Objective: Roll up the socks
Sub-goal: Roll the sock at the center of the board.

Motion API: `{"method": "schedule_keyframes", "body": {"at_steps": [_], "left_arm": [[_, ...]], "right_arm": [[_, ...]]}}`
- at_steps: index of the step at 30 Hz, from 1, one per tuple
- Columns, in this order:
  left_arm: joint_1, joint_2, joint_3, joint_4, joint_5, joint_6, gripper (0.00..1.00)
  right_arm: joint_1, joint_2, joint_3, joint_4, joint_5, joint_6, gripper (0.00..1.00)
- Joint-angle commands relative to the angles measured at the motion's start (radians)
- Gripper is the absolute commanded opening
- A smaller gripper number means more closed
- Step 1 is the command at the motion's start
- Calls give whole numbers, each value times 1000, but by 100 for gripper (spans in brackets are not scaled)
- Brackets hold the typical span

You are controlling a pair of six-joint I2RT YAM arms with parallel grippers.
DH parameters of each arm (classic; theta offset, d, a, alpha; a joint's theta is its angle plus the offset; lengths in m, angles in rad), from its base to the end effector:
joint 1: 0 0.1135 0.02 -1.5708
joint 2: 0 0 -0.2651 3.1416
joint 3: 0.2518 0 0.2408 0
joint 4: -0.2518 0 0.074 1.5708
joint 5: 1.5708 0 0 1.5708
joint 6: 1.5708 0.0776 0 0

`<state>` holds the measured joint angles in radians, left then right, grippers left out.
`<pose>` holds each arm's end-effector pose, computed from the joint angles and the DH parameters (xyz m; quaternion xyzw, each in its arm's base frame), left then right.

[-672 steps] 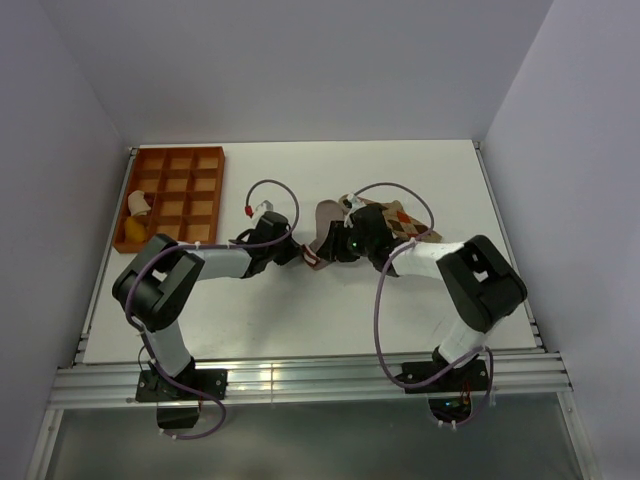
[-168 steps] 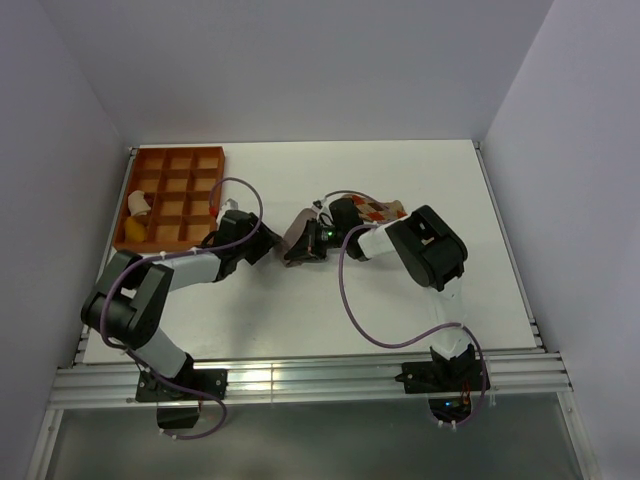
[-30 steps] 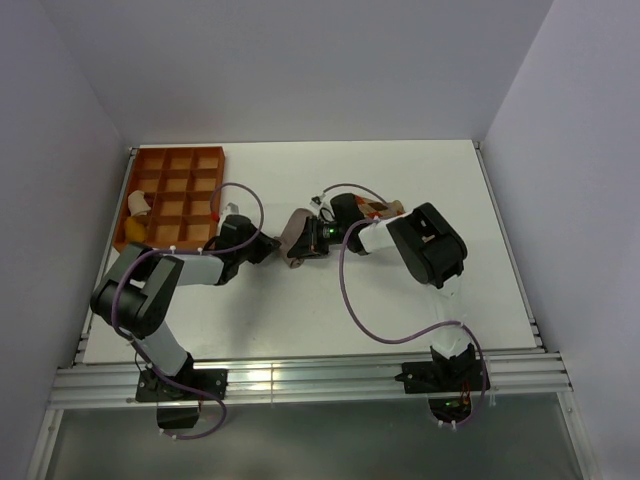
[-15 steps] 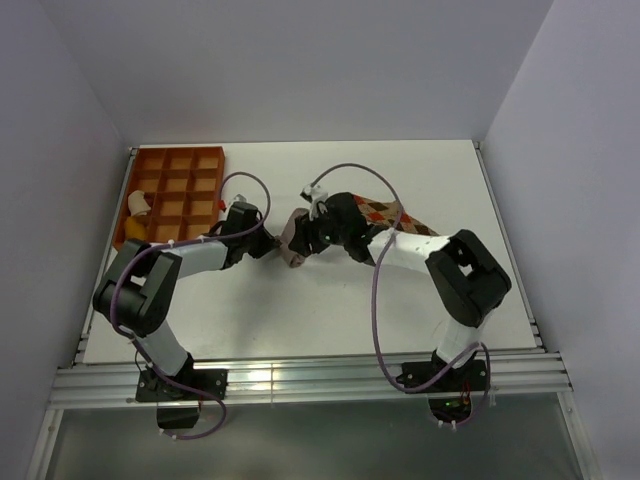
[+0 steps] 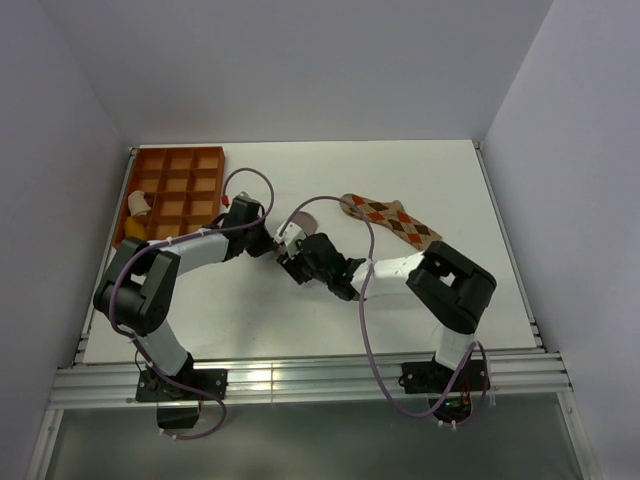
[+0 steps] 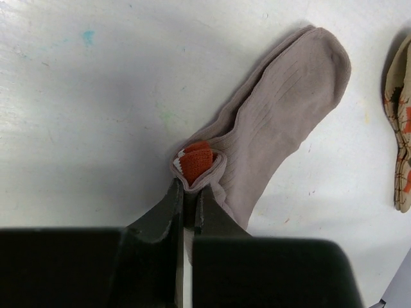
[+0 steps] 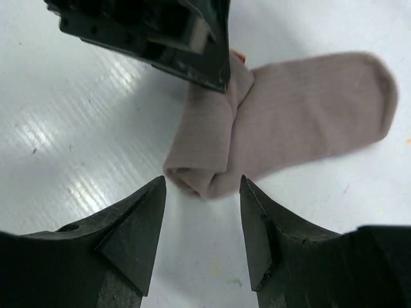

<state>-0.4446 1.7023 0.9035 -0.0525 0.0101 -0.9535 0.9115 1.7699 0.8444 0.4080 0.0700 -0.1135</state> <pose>0.3250 -0.1557 0.1370 -0.2339 0.9063 -0.2302 0.2664 0.2445 0.3067 0.1482 -0.4083 0.7616 0.1673 0.4746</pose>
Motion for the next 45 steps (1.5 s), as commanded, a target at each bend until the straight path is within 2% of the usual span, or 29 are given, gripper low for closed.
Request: {"method": "schedule_keyframes", "body": {"at_steps": [1, 15, 21, 24, 25, 27, 28, 30, 31, 37, 45], "left_arm": [[-2, 19, 31, -78, 10, 48, 0], [-2, 30, 52, -104, 30, 65, 0], [-2, 26, 52, -102, 44, 67, 0], [-2, 25, 51, -96, 47, 65, 0], [-2, 26, 51, -95, 50, 65, 1], [-2, 30, 51, -92, 54, 62, 2], [-2, 30, 51, -90, 56, 61, 5], [-2, 20, 41, -80, 54, 55, 9], [-2, 17, 38, -76, 51, 50, 14], [13, -27, -12, -38, 27, 12, 35], [66, -156, -133, 43, -4, -82, 65]], "right_arm": [[52, 23, 5, 126, 132, -107, 57], [118, 157, 99, 135, 244, -199, 57], [122, 210, 116, 132, 293, -218, 52], [122, 211, 108, 130, 303, -218, 44], [124, 214, 111, 117, 303, -215, 35], [122, 214, 117, 86, 295, -212, 25], [122, 209, 119, 75, 278, -209, 16], [119, 201, 127, 34, 254, -193, 7], [116, 195, 130, 20, 242, -189, 0], [67, 172, 160, -116, 29, -83, 0], [-92, 175, 212, -227, -310, 70, 0]]}}
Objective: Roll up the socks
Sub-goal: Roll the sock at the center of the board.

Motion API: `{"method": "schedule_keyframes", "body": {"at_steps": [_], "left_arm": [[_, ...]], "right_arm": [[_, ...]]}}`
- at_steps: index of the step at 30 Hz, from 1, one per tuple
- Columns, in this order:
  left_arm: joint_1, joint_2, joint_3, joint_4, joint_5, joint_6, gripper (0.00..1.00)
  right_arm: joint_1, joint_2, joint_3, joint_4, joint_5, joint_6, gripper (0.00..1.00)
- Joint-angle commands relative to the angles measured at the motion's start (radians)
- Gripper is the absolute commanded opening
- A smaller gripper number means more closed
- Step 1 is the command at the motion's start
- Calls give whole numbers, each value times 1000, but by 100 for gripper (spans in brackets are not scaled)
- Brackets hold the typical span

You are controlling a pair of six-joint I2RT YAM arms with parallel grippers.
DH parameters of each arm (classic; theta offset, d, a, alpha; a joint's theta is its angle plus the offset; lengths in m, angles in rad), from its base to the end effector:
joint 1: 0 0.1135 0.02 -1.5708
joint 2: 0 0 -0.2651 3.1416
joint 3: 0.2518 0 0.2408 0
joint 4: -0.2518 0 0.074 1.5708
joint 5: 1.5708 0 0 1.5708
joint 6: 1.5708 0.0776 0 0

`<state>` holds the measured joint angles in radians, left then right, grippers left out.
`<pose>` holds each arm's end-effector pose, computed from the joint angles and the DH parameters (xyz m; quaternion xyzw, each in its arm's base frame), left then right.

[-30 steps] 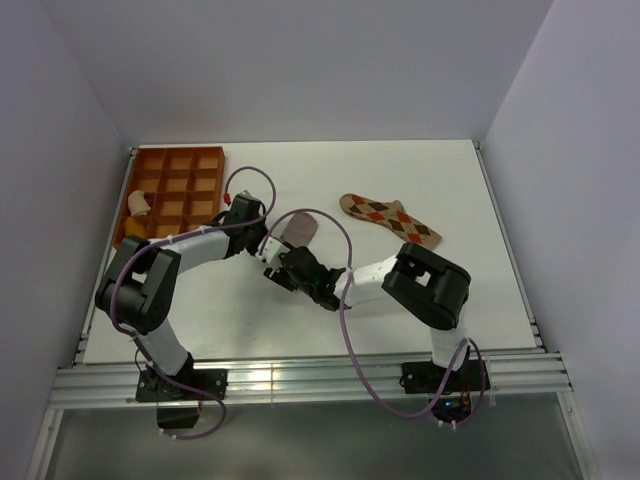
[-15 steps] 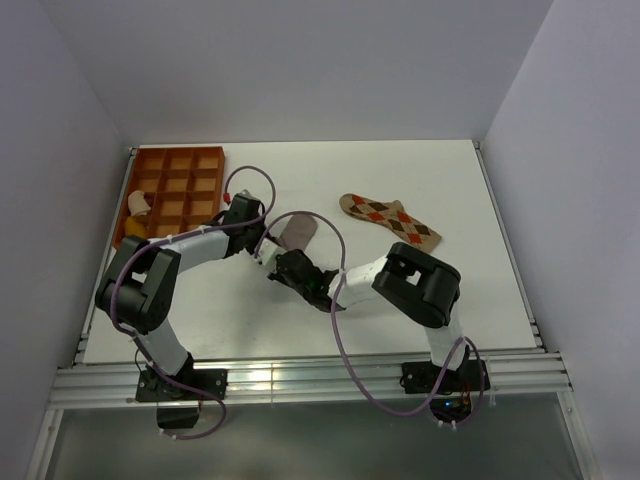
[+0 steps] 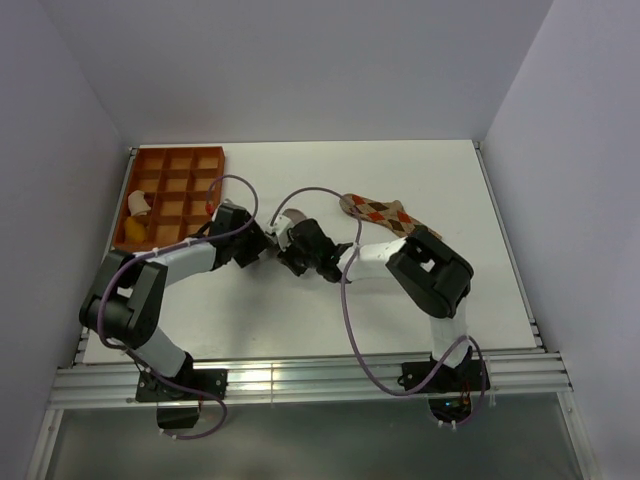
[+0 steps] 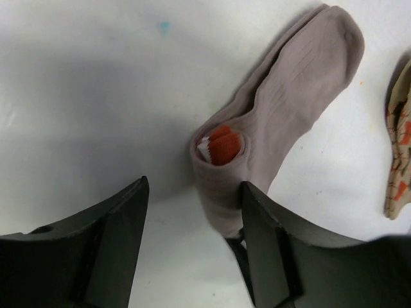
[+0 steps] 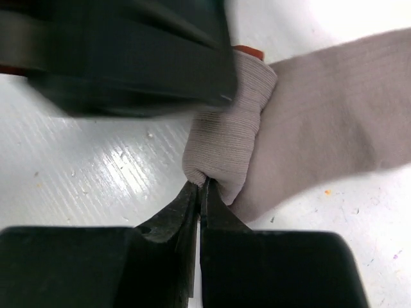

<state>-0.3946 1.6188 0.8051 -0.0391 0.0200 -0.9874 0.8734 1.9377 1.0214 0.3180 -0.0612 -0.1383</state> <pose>0.3098 -0.1307 0.1358 -0.2701 0.8964 -0.2311 0.2648 0.2724 0.3325 0.1272 -0.4407 0.7661 0.1931 0.4262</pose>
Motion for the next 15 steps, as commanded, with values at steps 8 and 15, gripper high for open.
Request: {"method": "schedule_keyframes", "body": {"at_steps": [8, 15], "left_arm": [[45, -148, -132, 154, -15, -76, 71], [46, -148, -205, 301, 54, -72, 70]], "right_arm": [[-174, 93, 164, -244, -497, 265, 0], [-266, 196, 247, -269, -792, 439, 0]]}}
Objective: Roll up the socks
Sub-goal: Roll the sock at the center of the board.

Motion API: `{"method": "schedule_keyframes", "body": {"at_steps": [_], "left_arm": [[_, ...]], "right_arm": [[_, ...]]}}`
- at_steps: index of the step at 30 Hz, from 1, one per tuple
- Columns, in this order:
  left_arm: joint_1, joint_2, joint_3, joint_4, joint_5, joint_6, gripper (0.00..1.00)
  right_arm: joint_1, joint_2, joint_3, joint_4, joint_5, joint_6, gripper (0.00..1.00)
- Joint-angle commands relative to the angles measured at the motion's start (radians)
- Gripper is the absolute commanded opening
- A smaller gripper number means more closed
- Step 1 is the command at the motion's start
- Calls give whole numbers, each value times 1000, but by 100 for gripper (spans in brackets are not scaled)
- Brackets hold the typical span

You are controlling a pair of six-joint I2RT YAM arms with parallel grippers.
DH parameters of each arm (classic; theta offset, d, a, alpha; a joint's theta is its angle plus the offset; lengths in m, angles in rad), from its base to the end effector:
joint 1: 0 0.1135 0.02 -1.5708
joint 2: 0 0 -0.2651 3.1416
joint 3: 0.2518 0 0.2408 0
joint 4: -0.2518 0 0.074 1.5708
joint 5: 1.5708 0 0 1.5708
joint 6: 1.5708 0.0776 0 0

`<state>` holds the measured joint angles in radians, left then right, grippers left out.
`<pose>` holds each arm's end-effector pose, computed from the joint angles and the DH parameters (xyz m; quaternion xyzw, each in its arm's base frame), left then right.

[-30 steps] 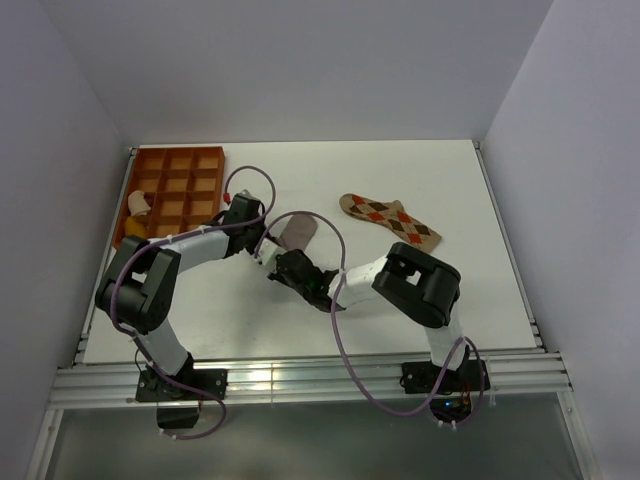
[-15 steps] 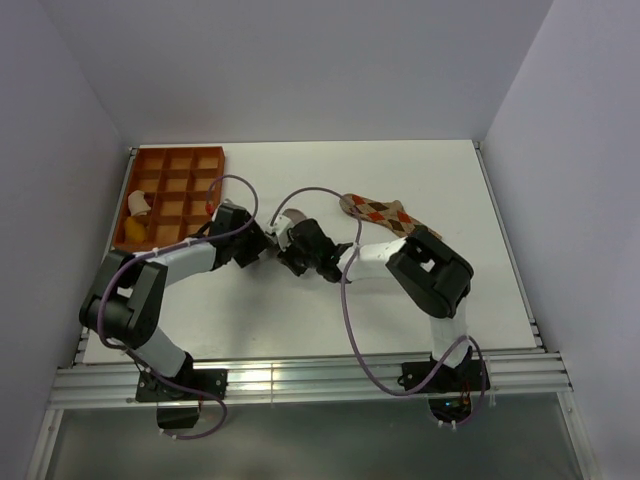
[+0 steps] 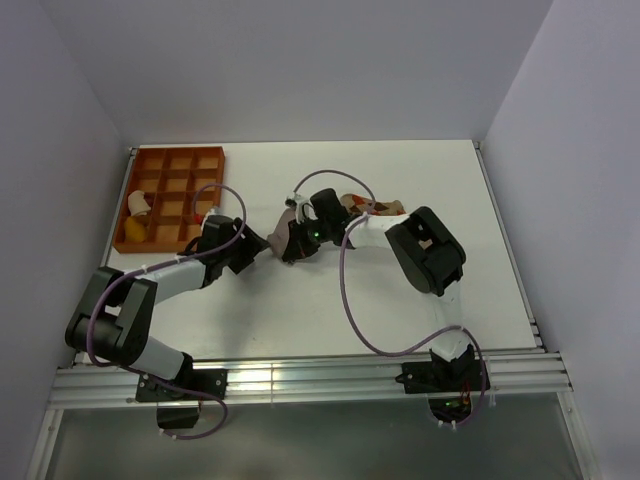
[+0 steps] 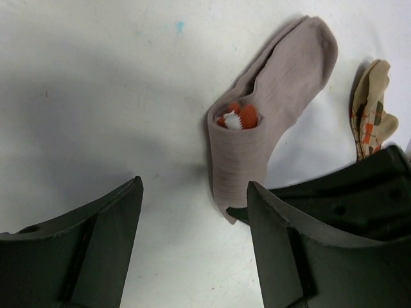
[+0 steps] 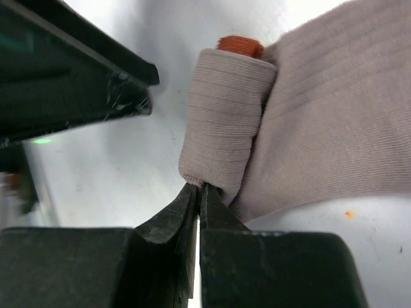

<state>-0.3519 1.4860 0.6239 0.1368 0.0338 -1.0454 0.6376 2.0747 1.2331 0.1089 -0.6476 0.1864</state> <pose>0.2885 -0.1087 0.1391 -0.3034 0.8599 -0.2756 0.3042 0.3330 0.3050 0.1208 -0.3199 0.8151 0.4208 0.2371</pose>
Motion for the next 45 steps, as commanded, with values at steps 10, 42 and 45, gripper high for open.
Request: {"method": "schedule_keyframes", "body": {"at_steps": [10, 42, 45], "left_arm": [[2, 45, -99, 320, 84, -48, 70], [-18, 145, -84, 225, 37, -53, 17], [-19, 152, -52, 176, 43, -28, 10]], "right_arm": [[-70, 151, 180, -207, -372, 165, 0], [-76, 131, 229, -316, -270, 59, 18], [-70, 20, 171, -261, -192, 9, 32]]}}
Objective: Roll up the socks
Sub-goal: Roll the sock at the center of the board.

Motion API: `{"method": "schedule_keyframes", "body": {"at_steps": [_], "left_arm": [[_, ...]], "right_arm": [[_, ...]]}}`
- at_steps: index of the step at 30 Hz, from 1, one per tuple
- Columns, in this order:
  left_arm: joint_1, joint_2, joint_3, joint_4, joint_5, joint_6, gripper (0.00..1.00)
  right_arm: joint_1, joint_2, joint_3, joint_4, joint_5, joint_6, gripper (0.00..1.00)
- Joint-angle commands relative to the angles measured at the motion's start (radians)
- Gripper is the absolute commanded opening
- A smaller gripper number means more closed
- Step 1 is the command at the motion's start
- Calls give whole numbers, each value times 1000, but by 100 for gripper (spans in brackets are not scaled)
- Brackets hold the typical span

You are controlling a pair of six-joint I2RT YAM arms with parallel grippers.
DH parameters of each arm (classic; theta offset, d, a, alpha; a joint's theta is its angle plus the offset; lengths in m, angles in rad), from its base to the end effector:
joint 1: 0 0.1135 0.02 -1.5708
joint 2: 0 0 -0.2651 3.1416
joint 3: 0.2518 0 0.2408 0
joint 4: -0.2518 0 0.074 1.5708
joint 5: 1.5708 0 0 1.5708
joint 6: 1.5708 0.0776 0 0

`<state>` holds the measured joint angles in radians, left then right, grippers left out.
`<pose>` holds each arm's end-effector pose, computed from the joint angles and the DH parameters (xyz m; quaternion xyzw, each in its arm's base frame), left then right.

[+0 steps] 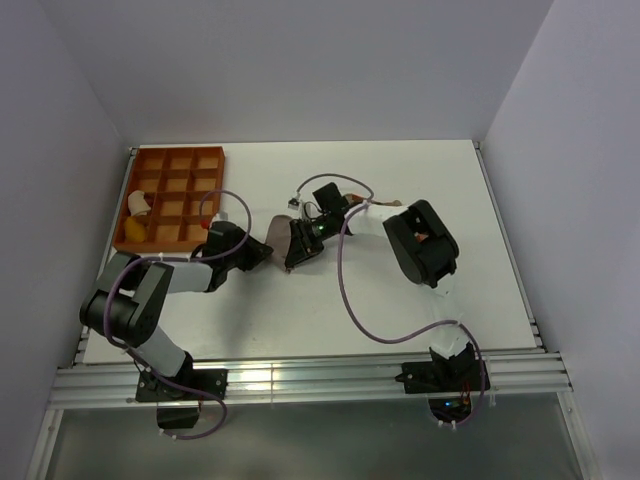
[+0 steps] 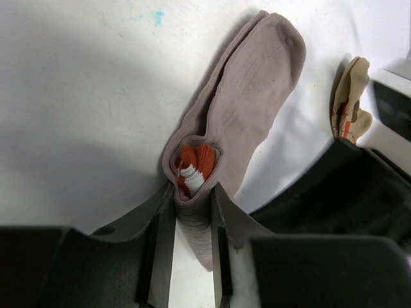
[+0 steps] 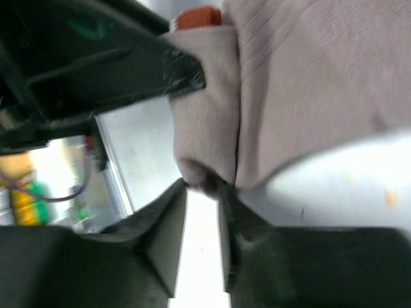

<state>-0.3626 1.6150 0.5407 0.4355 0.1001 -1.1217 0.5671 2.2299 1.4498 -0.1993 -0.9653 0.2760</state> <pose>0.2936 -0.1197 0.1117 -0.3097 0.8371 -0.3362 0.3005 0.3505 0.2989 0.1036 -0.2567 0.8188 0.5107 0.0539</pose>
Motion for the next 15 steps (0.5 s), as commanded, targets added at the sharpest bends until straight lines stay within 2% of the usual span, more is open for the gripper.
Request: {"method": "schedule_keyframes", "body": {"at_steps": [1, 2, 4, 5, 8, 13, 15], "left_arm": [[-9, 28, 41, -135, -20, 63, 9], [-9, 34, 53, -148, -17, 71, 7], [-12, 45, 87, -193, -16, 100, 5], [-13, 49, 99, -207, -4, 111, 5], [-15, 74, 156, -280, 10, 154, 4], [-15, 109, 248, -380, 39, 207, 4], [-15, 112, 269, -408, 50, 218, 4]], "right_arm": [[5, -166, -89, 64, 143, -98, 36], [8, -229, -113, 83, 166, -110, 43], [25, -292, -193, 148, 258, -164, 52], [34, -350, -221, 171, 296, -184, 62], [91, -444, -325, 274, 483, -299, 67], [217, -504, -463, 418, 839, -463, 70], [273, -500, -488, 474, 898, -506, 70]]}}
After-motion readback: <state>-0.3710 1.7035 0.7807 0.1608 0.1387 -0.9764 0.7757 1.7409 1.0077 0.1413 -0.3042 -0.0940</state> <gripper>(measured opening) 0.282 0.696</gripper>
